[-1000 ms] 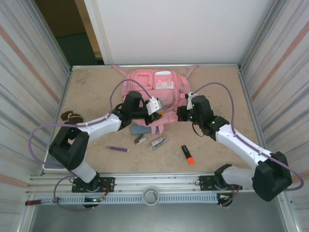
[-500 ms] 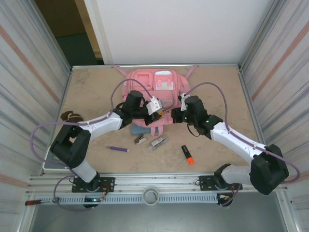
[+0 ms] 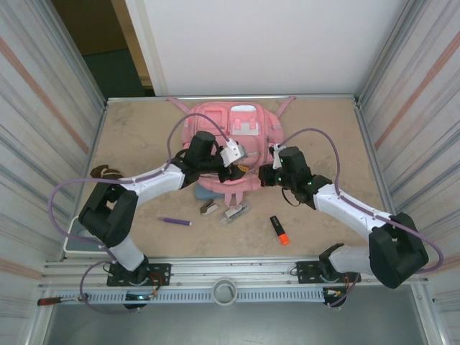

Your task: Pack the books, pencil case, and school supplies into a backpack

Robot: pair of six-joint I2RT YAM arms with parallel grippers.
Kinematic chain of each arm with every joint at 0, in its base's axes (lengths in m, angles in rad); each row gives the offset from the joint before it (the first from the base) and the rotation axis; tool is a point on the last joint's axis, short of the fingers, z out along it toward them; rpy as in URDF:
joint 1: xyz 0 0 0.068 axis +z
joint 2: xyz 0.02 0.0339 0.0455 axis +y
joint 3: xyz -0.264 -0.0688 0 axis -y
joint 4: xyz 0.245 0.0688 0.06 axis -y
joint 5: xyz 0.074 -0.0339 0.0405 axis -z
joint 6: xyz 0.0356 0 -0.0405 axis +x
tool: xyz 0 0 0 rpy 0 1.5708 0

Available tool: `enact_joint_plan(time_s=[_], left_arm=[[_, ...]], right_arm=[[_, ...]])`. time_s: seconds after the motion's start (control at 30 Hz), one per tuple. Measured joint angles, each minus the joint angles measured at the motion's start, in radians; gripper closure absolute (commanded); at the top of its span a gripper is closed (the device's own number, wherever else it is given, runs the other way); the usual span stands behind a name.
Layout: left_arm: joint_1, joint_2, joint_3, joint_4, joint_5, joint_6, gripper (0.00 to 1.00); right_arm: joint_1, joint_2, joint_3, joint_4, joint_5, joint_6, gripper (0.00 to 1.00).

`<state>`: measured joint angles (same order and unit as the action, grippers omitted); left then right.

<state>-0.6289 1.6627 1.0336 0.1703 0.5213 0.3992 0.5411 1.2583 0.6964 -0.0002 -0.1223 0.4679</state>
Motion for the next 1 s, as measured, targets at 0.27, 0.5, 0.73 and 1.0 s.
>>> enact_joint_plan(time_s=[0.27, 0.5, 0.73, 1.0], left_arm=[[-0.01, 0.112, 0.193, -0.112, -0.182, -0.018, 0.26], [-0.079, 0.266, 0.338, -0.257, -0.383, 0.064, 0.17], [-0.118, 0.322, 0.427, -0.335, -0.483, 0.121, 0.14], [-0.118, 0.329, 0.44, -0.342, -0.489, 0.125, 0.08]], right_arm=[[-0.007, 0.0, -0.052, 0.072, -0.01, 0.022, 1.0], [-0.007, 0.0, -0.054, 0.082, -0.01, 0.022, 1.0], [-0.007, 0.0, -0.069, 0.087, -0.009, 0.022, 1.0], [-0.008, 0.006, -0.071, 0.095, -0.006, 0.022, 1.0]])
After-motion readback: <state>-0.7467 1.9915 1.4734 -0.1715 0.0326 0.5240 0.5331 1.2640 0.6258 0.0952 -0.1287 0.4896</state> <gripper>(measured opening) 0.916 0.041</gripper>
